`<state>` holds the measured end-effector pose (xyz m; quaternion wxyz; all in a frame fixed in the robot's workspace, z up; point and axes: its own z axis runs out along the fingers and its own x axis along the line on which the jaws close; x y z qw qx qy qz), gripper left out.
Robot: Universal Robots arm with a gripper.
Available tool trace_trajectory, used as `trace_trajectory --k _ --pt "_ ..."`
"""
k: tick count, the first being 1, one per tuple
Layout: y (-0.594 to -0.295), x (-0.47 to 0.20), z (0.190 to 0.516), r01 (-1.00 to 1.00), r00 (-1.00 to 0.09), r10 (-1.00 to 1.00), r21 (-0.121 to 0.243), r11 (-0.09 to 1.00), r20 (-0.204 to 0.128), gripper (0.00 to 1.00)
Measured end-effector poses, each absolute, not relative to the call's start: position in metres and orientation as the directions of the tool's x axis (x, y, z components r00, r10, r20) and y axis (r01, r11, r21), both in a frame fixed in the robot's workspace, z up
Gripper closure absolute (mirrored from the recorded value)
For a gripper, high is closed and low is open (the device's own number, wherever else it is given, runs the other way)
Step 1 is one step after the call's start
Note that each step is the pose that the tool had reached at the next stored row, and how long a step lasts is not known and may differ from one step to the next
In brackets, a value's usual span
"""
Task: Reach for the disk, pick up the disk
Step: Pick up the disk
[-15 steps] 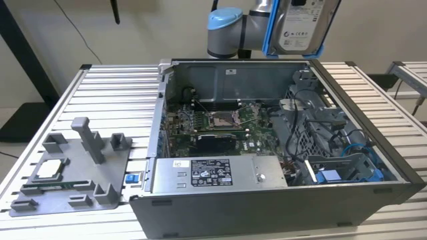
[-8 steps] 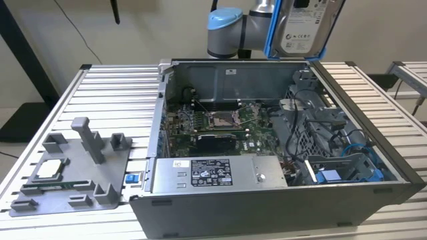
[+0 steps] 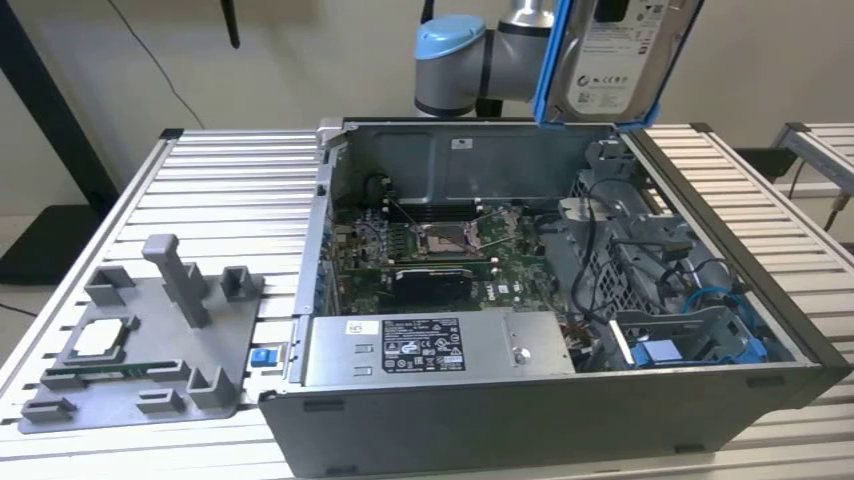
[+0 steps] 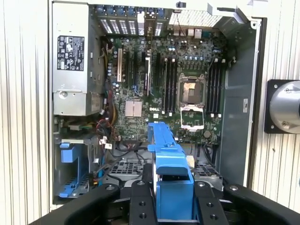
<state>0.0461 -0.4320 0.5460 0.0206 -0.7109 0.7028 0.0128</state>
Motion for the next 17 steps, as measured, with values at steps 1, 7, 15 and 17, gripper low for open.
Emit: trace_trajectory --k 1,7,15,17 --pt "-0.434 0.046 0.546 -1.000 0.011 -0.999 -0.011 -0.011 -0.047 1.00" --pt "-0.446 0.046 0.546 -1.000 0.009 -0.999 -0.011 -0.009 -0.047 1.00" --pt "-0.464 0.046 0.545 -1.000 0.006 -0.999 -0.011 -0.006 -0.047 1.00" --pt "-0.468 0.046 0.545 -1.000 0.006 -0.999 -0.011 -0.005 -0.047 1.00"
